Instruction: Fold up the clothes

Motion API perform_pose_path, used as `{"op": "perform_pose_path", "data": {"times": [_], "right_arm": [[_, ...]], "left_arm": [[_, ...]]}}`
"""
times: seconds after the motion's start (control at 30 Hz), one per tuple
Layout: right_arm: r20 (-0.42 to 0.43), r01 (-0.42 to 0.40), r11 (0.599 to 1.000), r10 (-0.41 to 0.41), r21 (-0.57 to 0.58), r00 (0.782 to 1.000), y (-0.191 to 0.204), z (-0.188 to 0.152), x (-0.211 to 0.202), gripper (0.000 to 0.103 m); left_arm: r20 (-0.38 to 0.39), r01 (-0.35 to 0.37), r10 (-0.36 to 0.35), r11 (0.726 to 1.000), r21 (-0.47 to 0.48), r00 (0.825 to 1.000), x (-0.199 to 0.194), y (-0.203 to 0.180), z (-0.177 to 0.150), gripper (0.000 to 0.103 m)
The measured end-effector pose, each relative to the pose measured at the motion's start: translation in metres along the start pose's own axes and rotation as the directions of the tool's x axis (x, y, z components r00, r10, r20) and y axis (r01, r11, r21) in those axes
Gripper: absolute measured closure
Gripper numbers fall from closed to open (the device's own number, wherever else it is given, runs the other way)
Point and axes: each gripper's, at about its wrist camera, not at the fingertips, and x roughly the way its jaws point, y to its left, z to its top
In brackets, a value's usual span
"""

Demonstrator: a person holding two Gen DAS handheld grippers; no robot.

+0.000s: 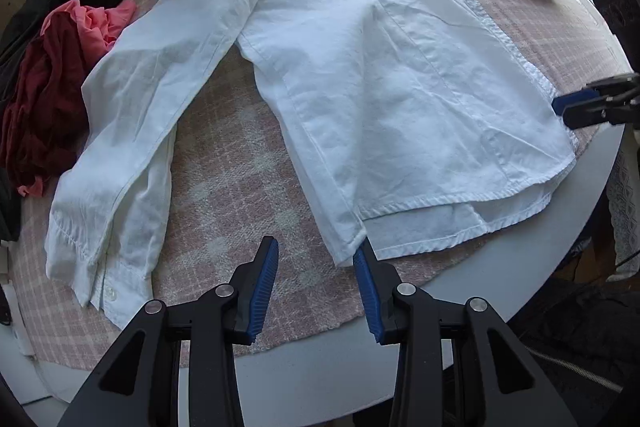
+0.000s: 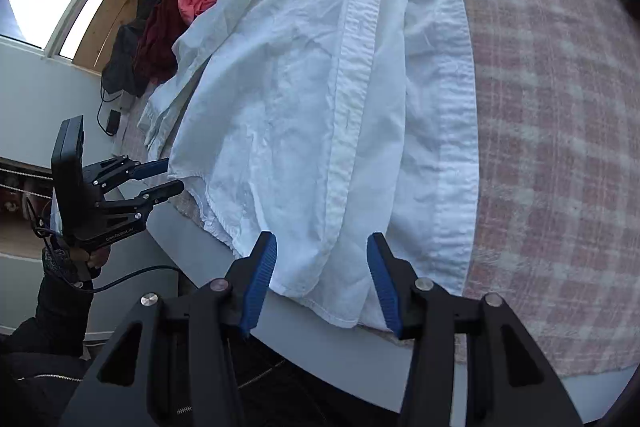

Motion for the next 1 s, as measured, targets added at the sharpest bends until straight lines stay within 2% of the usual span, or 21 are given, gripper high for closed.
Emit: {"op": "perform_pose_path", "data": {"times": [0.03, 0.1, 0.17, 0.23, 0.27, 0.43, 0.5, 0.6, 0.73, 0.83, 0.93, 1.0], "right_arm": [[0.001, 0.0, 1.0, 0.0, 0.005, 1.0, 0.002, -0.001, 0.004, 0.056], [0.008, -0.012, 1.0, 0.012, 0.001, 1.0, 0.008, -0.003, 0.009, 0.056], [0.022, 0.011, 0.999, -0.01, -0.041, 1.0, 0.019, -0.005, 0.012, 0.058], [0.014, 0.056, 0.994, -0.055, -0.093, 0.998, 0.031, -0.005, 0.015, 0.079], [0.009, 0.061, 0.993, -0.061, -0.099, 0.998, 0.034, -0.006, 0.014, 0.098], [0.032, 0.04, 0.99, -0.036, -0.133, 0.999, 0.048, -0.004, -0.012, 0.098], [0.042, 0.046, 0.99, -0.041, -0.135, 0.998, 0.048, -0.005, -0.02, 0.098], [0.02, 0.06, 0.991, -0.058, -0.117, 0.998, 0.041, -0.011, -0.019, 0.098], [-0.053, 0.115, 0.986, -0.122, -0.12, 0.991, 0.033, -0.022, 0.005, 0.098], [-0.103, 0.128, 0.982, -0.143, -0.137, 0.984, 0.035, -0.022, 0.007, 0.098], [-0.053, 0.101, 0.987, -0.109, -0.127, 0.993, 0.04, -0.012, -0.031, 0.097], [0.014, 0.09, 0.989, -0.089, -0.118, 0.996, 0.042, 0.003, -0.065, 0.089]], "left_arm": [[0.01, 0.024, -0.024, 1.0, -0.016, 1.0, 0.0, 0.003, 0.002, 0.07], [0.026, 0.062, -0.061, 0.998, -0.031, 0.998, 0.001, 0.007, 0.004, 0.099], [0.04, 0.1, -0.098, 0.994, -0.049, 0.994, 0.001, 0.01, 0.005, 0.102], [0.054, 0.14, -0.136, 0.987, -0.078, 0.989, 0.0, 0.015, 0.004, 0.102], [0.061, 0.149, -0.144, 0.985, -0.088, 0.988, -0.003, 0.017, 0.001, 0.103], [0.116, 0.201, -0.186, 0.97, -0.137, 0.976, -0.023, 0.033, -0.015, 0.103], [0.122, 0.197, -0.179, 0.968, -0.153, 0.976, -0.024, 0.038, -0.021, 0.103], [0.095, 0.222, -0.208, 0.958, -0.182, 0.974, -0.008, 0.047, -0.029, 0.102], [0.009, 0.165, -0.165, 0.979, -0.12, 0.986, 0.009, 0.034, -0.039, 0.102], [-0.005, 0.136, -0.137, 0.988, -0.075, 0.991, 0.0, 0.034, -0.044, 0.099], [0.01, 0.126, -0.126, 0.991, -0.053, 0.992, -0.024, 0.032, -0.046, 0.102], [0.046, 0.151, -0.149, 0.988, -0.031, 0.988, -0.041, 0.017, -0.035, 0.097]]}}
